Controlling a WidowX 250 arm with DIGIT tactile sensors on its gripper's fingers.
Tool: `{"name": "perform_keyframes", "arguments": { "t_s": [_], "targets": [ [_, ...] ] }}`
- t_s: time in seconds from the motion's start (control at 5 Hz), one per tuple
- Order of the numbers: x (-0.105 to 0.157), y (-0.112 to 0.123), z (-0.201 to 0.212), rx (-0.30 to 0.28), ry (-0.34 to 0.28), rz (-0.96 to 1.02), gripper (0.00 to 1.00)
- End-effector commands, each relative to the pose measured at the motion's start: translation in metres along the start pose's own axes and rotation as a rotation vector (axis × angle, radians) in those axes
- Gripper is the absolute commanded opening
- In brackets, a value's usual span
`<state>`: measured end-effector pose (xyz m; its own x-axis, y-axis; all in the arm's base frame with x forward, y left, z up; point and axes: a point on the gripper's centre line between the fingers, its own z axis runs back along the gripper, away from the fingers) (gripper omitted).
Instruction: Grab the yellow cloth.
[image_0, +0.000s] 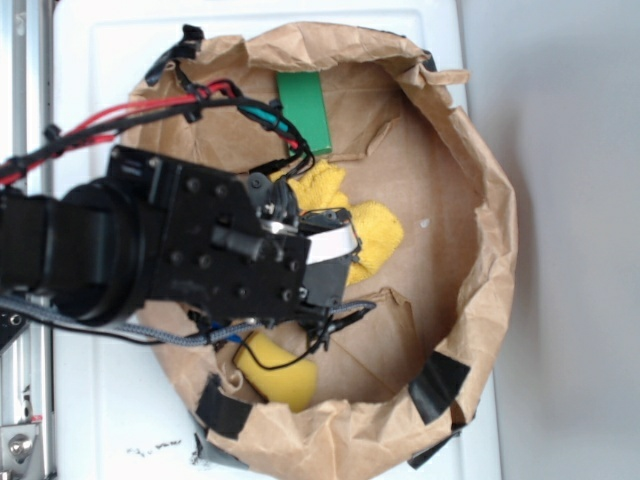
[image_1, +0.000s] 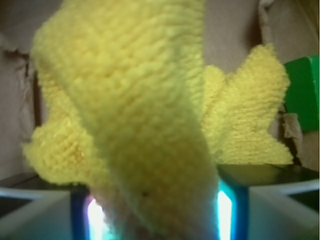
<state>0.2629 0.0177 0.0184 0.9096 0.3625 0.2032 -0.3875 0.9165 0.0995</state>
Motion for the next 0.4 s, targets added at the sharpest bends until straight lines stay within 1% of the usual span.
{"name": "perform_keyframes", "arguments": {
  "t_s": [0.0,0.2],
  "targets": [
    [0.005,-0.007,0.051,-0.067,0.014,0.018,0.00],
    [0.000,-0.017,0.088,-0.117,0.014,0.035,0.00]
  ]
}}
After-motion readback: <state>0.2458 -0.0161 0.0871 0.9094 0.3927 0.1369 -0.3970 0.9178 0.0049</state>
